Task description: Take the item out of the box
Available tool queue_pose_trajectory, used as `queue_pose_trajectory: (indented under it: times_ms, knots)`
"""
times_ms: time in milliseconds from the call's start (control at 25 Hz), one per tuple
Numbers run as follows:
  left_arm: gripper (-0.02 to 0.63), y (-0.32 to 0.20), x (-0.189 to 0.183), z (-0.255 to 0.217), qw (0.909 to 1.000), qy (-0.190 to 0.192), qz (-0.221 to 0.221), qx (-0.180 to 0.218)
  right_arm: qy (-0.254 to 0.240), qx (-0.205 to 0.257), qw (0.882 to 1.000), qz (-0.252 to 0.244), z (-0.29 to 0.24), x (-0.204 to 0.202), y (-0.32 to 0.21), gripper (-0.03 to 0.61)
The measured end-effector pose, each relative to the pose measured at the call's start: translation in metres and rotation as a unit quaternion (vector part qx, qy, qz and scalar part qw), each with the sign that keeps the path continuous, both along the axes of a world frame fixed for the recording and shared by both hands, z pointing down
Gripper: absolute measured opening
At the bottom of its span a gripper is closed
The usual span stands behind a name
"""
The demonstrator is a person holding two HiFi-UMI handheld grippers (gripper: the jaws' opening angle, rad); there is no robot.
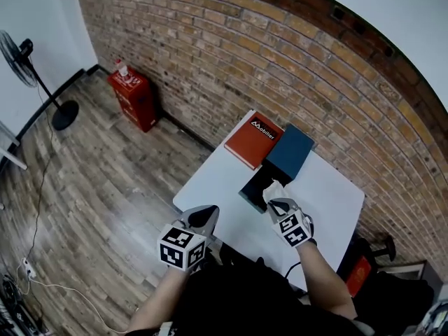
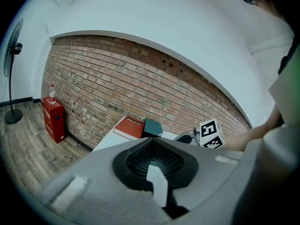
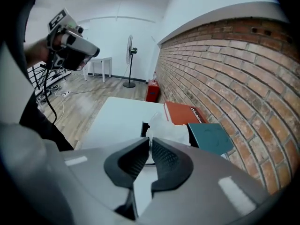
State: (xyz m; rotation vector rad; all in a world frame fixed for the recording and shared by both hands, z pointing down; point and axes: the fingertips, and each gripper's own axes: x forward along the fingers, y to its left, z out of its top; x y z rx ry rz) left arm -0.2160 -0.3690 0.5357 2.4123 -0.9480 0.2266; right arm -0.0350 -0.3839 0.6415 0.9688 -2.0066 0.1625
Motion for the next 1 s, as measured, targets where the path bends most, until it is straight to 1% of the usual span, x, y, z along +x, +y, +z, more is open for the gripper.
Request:
queue_pose_trajectory:
  times_ms: [120, 280, 360, 440, 520, 640, 800, 880, 1000]
  knots:
    - [0.005, 0.006, -0.002, -0.003, 1.0000, 0.007, 0.001, -0.002, -0.004, 0.009, 1.000, -0.006, -0.013, -0.012, 0.004, 0.015]
    - [0.005, 0.006, -0.001, -0.001, 0.9999, 0.007, 0.007, -0.004, -0.020, 0.027, 0.999, -0.019, -0.035, -0.032, 0.008, 0.012]
    - [0.005, 0.003, 0.005, 0.000, 0.9999, 0.006, 0.014, -0.007, -0.038, 0.039, 0.998, -0.018, -0.051, -0.036, 0.010, 0.011]
    - [0.005, -0.001, 0.017, 0.000, 0.9996, 0.008, 0.023, -0.010, -0.067, 0.050, 0.996, -0.010, -0.072, -0.034, 0.012, 0.011]
    - [0.005, -0.003, 0.033, -0.005, 0.9993, 0.009, 0.035, -0.007, -0.093, 0.058, 0.994, 0.001, -0.089, -0.025, 0.014, 0.009]
    - [0.005, -0.012, 0.056, -0.018, 0.9987, 0.004, 0.049, 0.006, -0.119, 0.074, 0.990, 0.019, -0.103, -0.005, 0.014, 0.009]
    - [0.005, -0.020, 0.082, -0.037, 0.9984, -0.001, 0.051, 0.022, -0.157, 0.089, 0.983, 0.039, -0.123, 0.028, 0.019, 0.009]
    - [0.005, -0.027, 0.095, -0.045, 0.9978, -0.007, 0.056, 0.036, -0.171, 0.102, 0.979, 0.043, -0.136, 0.045, 0.023, 0.009]
    - [0.005, -0.046, 0.115, -0.057, 0.9962, -0.021, 0.060, 0.060, -0.188, 0.132, 0.972, 0.051, -0.163, 0.076, 0.027, 0.008]
